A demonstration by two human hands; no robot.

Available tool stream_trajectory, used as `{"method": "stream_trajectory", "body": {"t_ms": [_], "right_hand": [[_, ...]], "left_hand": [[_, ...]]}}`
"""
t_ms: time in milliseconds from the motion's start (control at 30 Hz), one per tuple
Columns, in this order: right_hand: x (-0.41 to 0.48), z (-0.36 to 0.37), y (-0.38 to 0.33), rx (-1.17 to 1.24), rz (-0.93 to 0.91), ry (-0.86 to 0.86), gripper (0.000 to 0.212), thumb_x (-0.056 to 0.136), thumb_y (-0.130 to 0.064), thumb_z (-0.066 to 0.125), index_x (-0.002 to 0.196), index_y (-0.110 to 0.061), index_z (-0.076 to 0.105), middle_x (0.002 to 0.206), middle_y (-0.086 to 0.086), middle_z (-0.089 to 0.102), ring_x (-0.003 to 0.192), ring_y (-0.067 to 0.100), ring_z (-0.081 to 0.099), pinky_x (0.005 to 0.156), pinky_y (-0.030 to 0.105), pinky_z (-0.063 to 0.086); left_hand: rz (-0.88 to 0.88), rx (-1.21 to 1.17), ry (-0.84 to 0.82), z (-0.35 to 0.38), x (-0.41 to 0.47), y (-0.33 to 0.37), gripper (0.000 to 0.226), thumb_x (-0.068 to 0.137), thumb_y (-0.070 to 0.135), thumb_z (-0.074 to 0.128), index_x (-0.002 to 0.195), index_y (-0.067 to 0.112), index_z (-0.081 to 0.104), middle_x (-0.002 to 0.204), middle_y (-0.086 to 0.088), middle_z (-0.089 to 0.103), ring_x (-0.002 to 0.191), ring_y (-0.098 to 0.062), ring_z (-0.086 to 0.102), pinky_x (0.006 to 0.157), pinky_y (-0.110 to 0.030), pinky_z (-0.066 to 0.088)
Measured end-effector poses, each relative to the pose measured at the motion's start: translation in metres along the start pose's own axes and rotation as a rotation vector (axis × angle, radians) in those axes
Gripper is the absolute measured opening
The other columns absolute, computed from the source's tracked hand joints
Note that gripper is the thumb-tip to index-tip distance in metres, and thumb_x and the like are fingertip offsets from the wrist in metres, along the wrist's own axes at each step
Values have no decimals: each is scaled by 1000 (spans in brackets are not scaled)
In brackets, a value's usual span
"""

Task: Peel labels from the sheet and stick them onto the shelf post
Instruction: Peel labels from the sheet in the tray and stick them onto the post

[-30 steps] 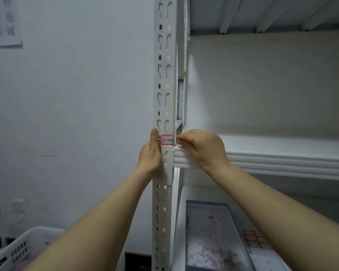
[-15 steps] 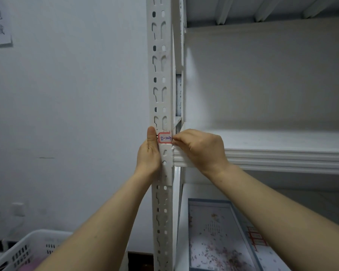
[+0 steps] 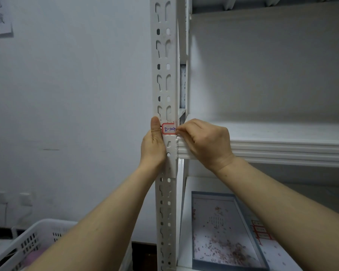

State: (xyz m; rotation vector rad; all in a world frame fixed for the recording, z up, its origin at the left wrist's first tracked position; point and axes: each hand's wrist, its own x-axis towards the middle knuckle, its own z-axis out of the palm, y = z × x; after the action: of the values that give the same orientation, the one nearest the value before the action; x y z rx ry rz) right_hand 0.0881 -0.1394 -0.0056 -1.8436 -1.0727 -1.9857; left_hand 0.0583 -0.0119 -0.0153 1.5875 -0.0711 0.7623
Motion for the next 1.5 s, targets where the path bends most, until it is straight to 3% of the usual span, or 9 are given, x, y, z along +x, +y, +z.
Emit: {"method": "stream_trajectory", "body": {"t_ms": [67, 233, 367, 567, 667, 833, 1033, 1200, 1500], "right_hand": [[0, 0, -1, 15, 29, -5, 23, 89, -25, 57, 75, -14, 71, 69, 1, 69, 56, 22, 64, 39, 27, 45], [1, 0, 3, 114, 65, -11, 24, 89, -27, 55, 78, -13, 72, 71, 2, 70, 58, 25, 66, 41, 31, 49], [-2, -2, 6, 155, 30, 0, 24, 88, -28, 57, 78, -12, 74, 72, 2, 72, 58, 23, 67, 42, 29, 50], [-1, -1, 0, 26, -15, -51, 24, 86, -29, 57, 78, -14, 74, 70, 1, 71, 55, 21, 66, 38, 27, 48], [1, -1, -3, -46, -11, -69, 28, 87, -27, 54, 72, -13, 72, 65, 2, 69, 50, 23, 63, 36, 25, 46], [2, -1, -4, -101, -50, -119, 26, 87, -24, 54, 71, -11, 70, 64, 3, 67, 46, 24, 60, 36, 23, 44], [4, -6, -8, -176, -56, -117, 15, 81, -19, 66, 68, -12, 68, 60, 2, 64, 41, 21, 55, 39, 18, 31], [5, -5, -8, -207, -62, -105, 11, 74, -15, 73, 65, -13, 67, 57, 1, 62, 40, 23, 54, 39, 17, 28], [7, -2, -7, -183, -45, -88, 15, 78, -17, 65, 64, -13, 66, 55, 3, 62, 40, 23, 55, 36, 19, 34]], "left_hand": [[9, 20, 0, 0, 0, 0, 67, 96, 56, 16, 78, 10, 61, 66, 3, 58, 62, -10, 53, 57, -18, 43], [11, 31, -28, -3, -1, 1, 64, 96, 56, 15, 71, 17, 59, 67, 6, 58, 63, -5, 52, 58, -15, 42], [-8, 14, -30, -3, -2, 3, 64, 96, 56, 15, 81, 16, 63, 71, 6, 60, 67, -3, 54, 59, -13, 41], [-6, 1, -24, -3, -2, 3, 62, 96, 55, 16, 75, 19, 62, 69, 7, 61, 65, -3, 55, 48, -5, 40], [3, 7, -21, -3, -2, 3, 63, 96, 55, 15, 73, 17, 61, 68, 6, 61, 64, -4, 55, 52, -10, 43], [2, -1, -29, -3, -4, 4, 63, 96, 55, 16, 67, 19, 58, 64, 6, 58, 59, -5, 53, 46, -7, 39], [12, 10, -11, -2, -3, 4, 61, 97, 55, 16, 60, 20, 51, 59, 6, 54, 55, -7, 48, 43, -7, 36], [6, 20, -28, -2, -2, 2, 61, 96, 57, 16, 62, 17, 46, 60, 3, 52, 56, -11, 47, 52, -20, 39], [-11, 17, -27, -1, -1, 2, 63, 95, 58, 16, 71, 14, 54, 64, 3, 57, 60, -10, 52, 57, -22, 41]]}}
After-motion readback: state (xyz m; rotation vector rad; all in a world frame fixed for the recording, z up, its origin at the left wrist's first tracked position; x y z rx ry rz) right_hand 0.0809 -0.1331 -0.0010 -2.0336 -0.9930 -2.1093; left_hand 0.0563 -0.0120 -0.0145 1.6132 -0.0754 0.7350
